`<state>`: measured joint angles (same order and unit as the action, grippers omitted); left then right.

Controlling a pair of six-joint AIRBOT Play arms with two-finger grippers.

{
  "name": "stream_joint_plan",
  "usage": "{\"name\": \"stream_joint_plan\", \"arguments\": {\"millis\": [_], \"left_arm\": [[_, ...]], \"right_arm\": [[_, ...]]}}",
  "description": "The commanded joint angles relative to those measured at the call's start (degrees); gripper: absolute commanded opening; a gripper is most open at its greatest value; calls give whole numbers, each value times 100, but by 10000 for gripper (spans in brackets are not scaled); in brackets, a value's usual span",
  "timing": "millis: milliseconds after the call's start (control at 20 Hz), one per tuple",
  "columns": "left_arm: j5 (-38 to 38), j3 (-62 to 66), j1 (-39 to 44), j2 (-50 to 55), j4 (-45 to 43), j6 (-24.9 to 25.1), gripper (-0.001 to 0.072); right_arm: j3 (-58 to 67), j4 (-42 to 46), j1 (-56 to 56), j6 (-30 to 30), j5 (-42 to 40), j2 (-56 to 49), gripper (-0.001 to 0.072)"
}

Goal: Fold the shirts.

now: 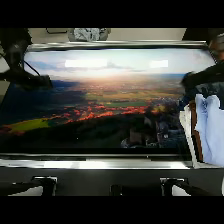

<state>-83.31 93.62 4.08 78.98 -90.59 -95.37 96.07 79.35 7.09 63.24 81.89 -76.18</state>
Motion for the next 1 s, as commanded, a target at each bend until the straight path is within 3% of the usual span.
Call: {"name": "stream_joint_plan", "arguments": {"millis": [0, 200, 950], "left_arm": [[-208, -1523, 168, -619, -129, -157, 703], [258, -1943, 166, -979, -136, -155, 702], [302, -1947, 166, -960, -133, -157, 702]], "right_arm": [[-114, -68, -1113, 214, 1259, -802, 698], [-264, 107, -1353, 354, 713, -817, 697], [-264, 131, -1353, 348, 713, -815, 695]]}}
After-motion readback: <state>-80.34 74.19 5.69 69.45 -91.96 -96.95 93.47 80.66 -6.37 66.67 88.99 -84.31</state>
